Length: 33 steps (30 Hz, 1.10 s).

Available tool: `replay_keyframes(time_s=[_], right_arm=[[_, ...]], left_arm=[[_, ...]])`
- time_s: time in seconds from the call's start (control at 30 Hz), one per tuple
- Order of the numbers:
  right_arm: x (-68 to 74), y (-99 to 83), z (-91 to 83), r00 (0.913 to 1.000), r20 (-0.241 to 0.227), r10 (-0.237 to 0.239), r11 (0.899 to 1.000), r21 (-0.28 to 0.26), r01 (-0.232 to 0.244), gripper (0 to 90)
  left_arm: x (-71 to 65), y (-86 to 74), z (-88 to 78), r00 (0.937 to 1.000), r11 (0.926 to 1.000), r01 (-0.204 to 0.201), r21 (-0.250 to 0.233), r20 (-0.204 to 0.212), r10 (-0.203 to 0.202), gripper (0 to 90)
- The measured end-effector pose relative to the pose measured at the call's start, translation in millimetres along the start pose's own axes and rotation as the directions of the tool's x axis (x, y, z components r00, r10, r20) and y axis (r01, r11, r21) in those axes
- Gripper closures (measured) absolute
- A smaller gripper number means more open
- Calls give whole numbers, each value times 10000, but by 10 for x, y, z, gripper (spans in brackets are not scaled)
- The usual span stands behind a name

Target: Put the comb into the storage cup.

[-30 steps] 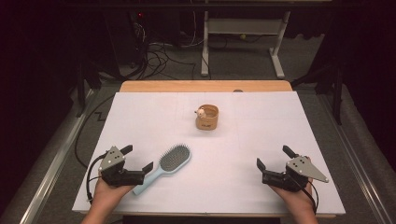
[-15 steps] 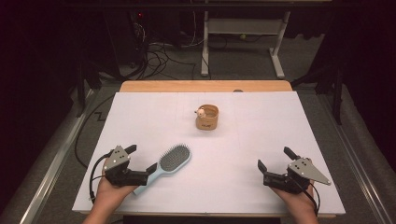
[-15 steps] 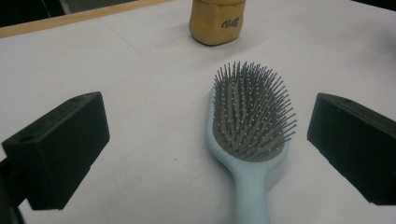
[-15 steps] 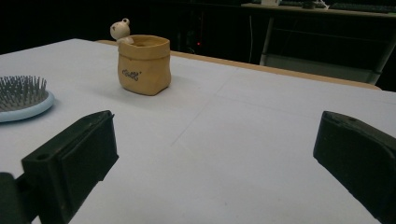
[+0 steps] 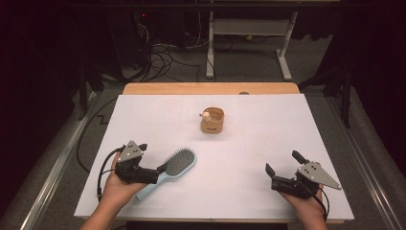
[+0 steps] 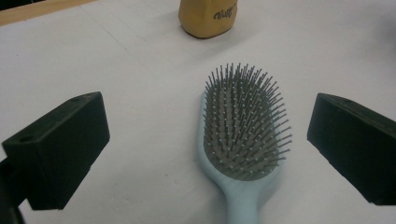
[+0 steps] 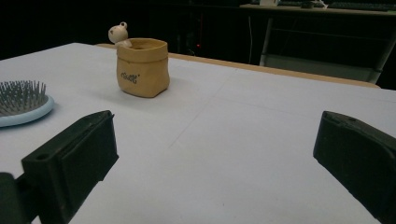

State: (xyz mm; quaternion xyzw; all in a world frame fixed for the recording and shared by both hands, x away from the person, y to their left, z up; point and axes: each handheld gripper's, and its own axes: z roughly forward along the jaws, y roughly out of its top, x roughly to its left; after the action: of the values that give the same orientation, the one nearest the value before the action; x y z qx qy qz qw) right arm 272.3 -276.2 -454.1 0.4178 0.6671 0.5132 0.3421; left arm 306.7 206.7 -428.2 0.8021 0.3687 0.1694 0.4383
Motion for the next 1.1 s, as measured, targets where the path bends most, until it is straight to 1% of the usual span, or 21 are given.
replay_keyframes(time_s=[0.17,0.27,0.3,0.33,0.37,0.47,0.53,0.6,0.7,0.77,0.87,0.9,0.97,1.0,1.03,1.1], right_arm=[[3,8,-7,10000,-49,-19,10000,-66,19,2],[-4,4,-2,10000,-38,38,10000,-39,-38,2],[-7,2,0,10000,-42,36,10000,-34,-36,2],[-9,0,0,10000,-33,28,10000,-27,-28,2],[-9,0,-1,10000,-23,25,10000,-27,-25,2],[-10,3,-4,10000,7,15,10000,-58,-15,2],[-8,2,-1,10000,15,3,10000,-36,-3,2],[-9,2,3,10000,1,-29,10000,-26,29,2],[-12,3,3,10000,-4,-16,10000,-26,16,2],[-13,4,-1,10000,21,-9,10000,-41,9,2],[-16,8,-7,10000,15,-33,10000,-85,33,2],[-17,8,-8,10000,19,-29,10000,-87,29,2],[-16,7,-8,10000,17,-12,10000,-86,12,2],[-15,7,-8,10000,15,-11,10000,-83,11,2],[-16,7,-8,10000,18,-32,10000,-89,32,2],[-16,7,-7,10000,12,4,10000,-80,-4,2]], left_arm=[[-3,29,72,10000,9992,-46,402,45,45,0],[-18,28,139,9991,9973,-309,662,319,288,0],[-26,28,164,9986,9962,-388,778,400,358,0],[-31,34,189,9982,9940,-440,997,438,398,0],[-38,40,211,9979,9922,-437,1170,520,378,0],[-57,52,266,9965,9878,-580,1443,674,486,4],[-73,60,305,9953,9830,-765,1669,708,655,5],[-95,71,351,9942,9767,-882,1959,784,741,0],[-122,88,422,9929,9640,-1022,2456,847,837,1],[-134,96,458,9925,9585,-1050,2651,888,841,1],[-153,110,523,9931,9503,-956,2964,936,707,1],[-159,116,537,9929,9464,-980,3079,945,721,1],[-178,119,570,9924,9426,-970,3196,1027,673,2],[-186,123,583,9922,9388,-1012,3293,1030,709,2],[-193,123,599,9922,9368,-997,3353,1047,681,1],[-197,127,629,9923,9289,-999,3566,1040,668,2]])
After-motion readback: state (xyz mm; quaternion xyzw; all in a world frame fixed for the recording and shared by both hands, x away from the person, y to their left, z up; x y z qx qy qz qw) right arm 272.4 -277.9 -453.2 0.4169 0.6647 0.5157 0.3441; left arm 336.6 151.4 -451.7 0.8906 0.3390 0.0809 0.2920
